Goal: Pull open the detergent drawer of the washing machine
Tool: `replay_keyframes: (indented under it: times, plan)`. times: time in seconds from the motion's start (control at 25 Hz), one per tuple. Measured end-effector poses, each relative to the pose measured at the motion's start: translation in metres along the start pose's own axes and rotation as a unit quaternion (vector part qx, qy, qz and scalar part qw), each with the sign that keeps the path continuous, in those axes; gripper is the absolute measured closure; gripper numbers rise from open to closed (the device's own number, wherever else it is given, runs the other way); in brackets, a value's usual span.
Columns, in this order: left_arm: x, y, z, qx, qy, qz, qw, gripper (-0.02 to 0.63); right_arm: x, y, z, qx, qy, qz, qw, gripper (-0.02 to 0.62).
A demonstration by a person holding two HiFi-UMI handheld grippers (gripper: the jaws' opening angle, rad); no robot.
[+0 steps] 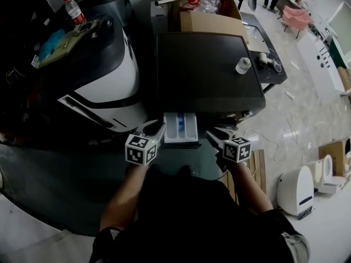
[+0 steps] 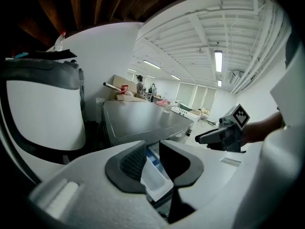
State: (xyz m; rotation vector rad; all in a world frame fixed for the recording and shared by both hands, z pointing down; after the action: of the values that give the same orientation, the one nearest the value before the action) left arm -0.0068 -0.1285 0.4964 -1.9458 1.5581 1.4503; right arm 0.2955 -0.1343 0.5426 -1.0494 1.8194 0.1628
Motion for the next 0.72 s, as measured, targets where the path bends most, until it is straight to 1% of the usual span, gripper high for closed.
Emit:
replay_keyframes:
  times: [0.16,0.4,0.6,0.72]
  plan:
    - [0.018,0.007,0.007,-0.01,-0.016,-0.004,0.9998,0.523,0.017,0.01,-0.012,-0.003,-0.016,0.002,1.0,0.451]
    - [0.053,0.027,0.027,-0.016,-0.038,-0.02,0.9989,0.546,0.057,0.041,-0.031,-0.004,-0.056,0.021,0.998,0.451]
    - [0.084,0.044,0.04,-0.007,-0.06,-0.041,0.9973,0.561,0.087,0.062,-0.046,0.0,-0.082,0.037,0.996,0.461]
    - [0.1,0.053,0.046,0.007,-0.074,-0.049,0.996,0.571,0.105,0.076,-0.053,0.004,-0.096,0.054,0.994,0.489]
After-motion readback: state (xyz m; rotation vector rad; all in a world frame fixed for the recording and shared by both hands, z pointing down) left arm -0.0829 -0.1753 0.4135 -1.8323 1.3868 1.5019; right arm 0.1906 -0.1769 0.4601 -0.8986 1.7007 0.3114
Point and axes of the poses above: the fingertips, and each gripper's own axes: z backward along the fingers, y to its left, x out of its top, the point moved 9 cm from there along z, backward along the fingers, and after that the axes turned 11 degrees about z, right-handed, at the moved point
